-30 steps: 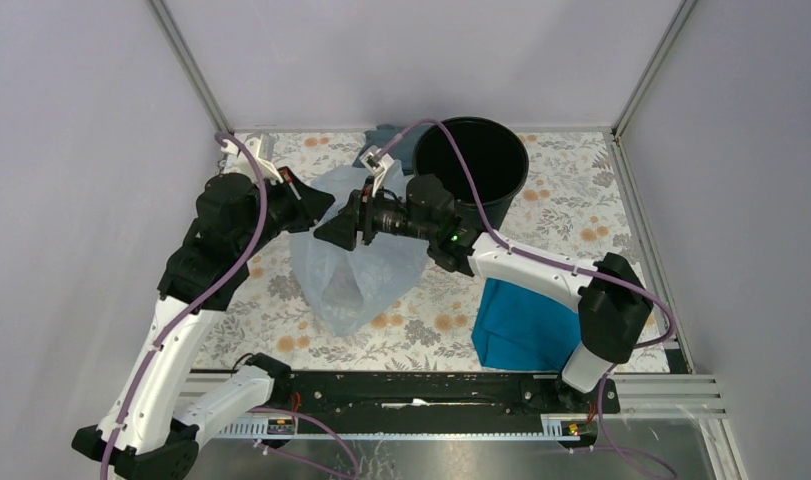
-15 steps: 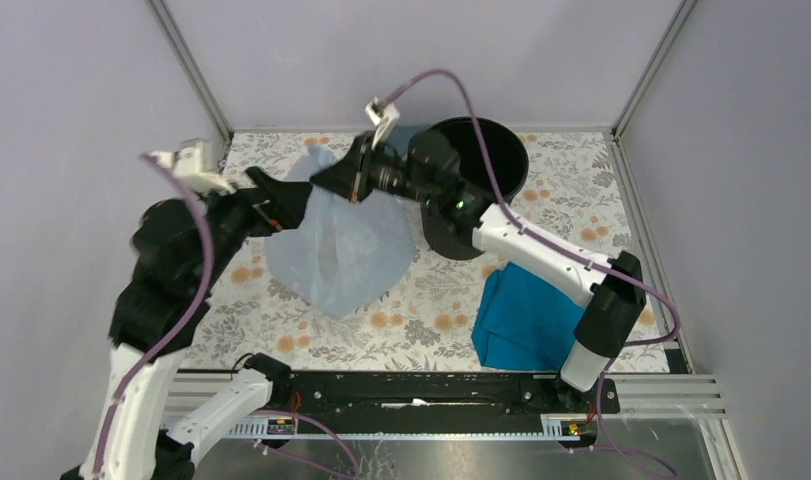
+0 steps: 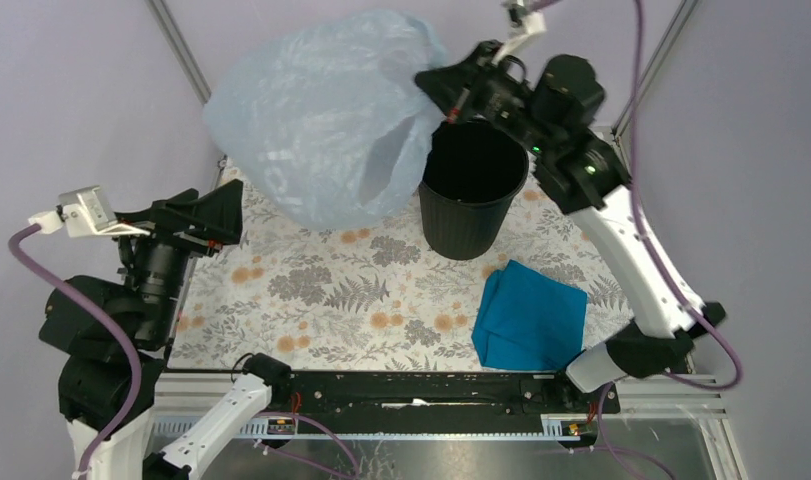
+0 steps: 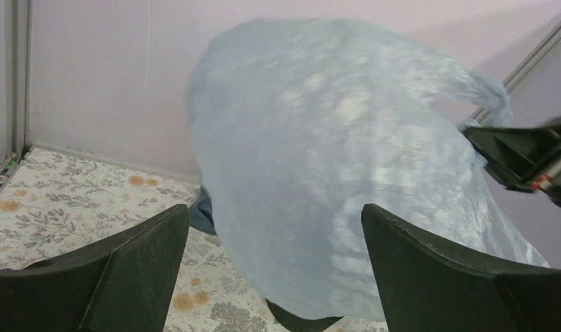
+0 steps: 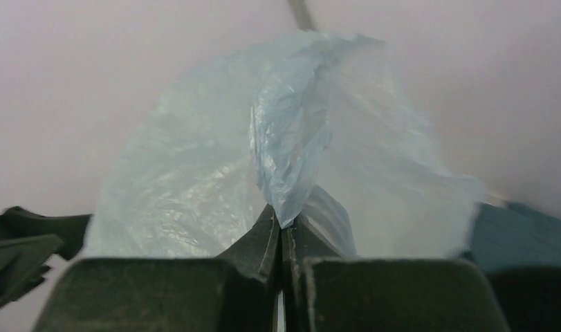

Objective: Put the trash bags into the trash bin

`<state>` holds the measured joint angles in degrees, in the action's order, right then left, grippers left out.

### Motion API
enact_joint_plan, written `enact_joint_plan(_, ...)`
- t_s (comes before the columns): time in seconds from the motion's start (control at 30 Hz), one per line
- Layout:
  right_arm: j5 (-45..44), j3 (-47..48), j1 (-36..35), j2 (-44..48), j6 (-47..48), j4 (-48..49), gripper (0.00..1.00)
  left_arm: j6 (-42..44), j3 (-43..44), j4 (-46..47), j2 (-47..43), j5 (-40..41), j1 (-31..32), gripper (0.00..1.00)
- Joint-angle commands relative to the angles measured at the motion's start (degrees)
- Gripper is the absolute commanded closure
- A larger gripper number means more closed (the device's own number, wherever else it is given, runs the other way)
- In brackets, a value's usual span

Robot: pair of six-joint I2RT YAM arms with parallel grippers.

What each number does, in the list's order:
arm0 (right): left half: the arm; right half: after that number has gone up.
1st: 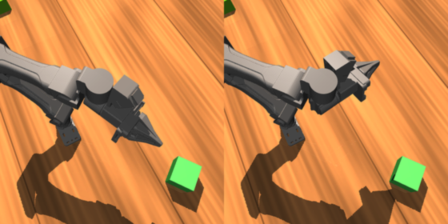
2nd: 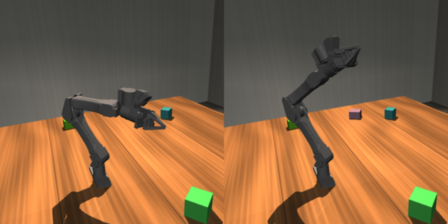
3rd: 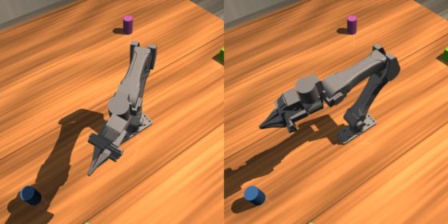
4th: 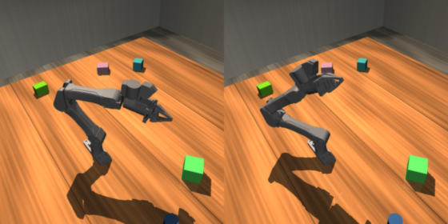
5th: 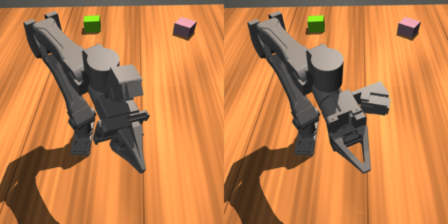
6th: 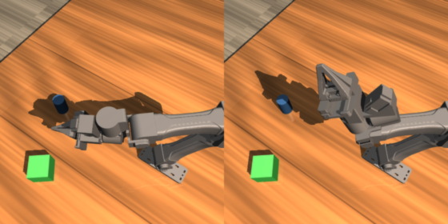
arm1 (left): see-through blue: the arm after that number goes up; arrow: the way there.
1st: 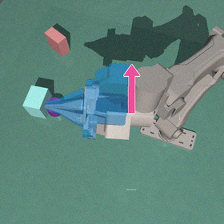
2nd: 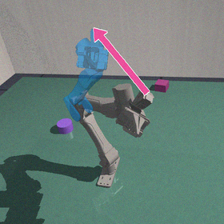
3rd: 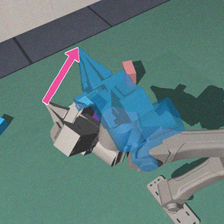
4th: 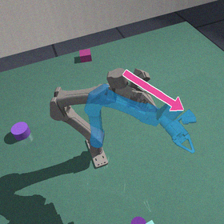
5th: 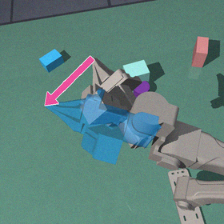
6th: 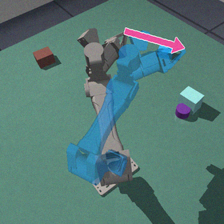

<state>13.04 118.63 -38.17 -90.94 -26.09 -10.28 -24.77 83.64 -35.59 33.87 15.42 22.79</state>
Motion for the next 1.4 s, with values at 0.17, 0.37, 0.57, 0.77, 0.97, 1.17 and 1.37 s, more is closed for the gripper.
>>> enact_joint_plan(0.17,-13.9,-14.0,11.2,14.9,12.1,-6.2,1.00,0.8,-2.8,5.8,5.4,-2.4,0.1,0.01)
enact_joint_plan(0.37,-24.7,-17.0,11.8,18.2,18.5,-8.6,1.00,0.4,-4.0,9.1,7.7,-5.1,0.1,0.01)
enact_joint_plan(0.57,-26.6,-24.5,11.9,24.6,18.9,-6.3,1.00,1.1,-2.3,14.6,12.5,-12.6,0.1,0.01)
enact_joint_plan(0.77,-37.6,-25.4,11.9,24.9,25.0,-9.5,1.00,-2.6,1.7,19.6,22.9,-23.5,0.1,0.01)
enact_joint_plan(0.97,-41.4,-27.4,11.9,26.8,29.2,-6.2,1.00,-7.4,2.9,28.0,30.6,-32.7,0.3,0.01)
enact_joint_plan(1.17,-45.7,-27.9,11.9,25.7,33.1,-5.1,1.00,-5.8,9.8,30.8,39.6,-35.8,4.1,0.01)
enact_joint_plan(1.37,-45.3,-27.3,11.9,26.7,34.9,-3.0,1.00,-3.7,13.7,31.7,48.1,-33.1,9.1,0.08)
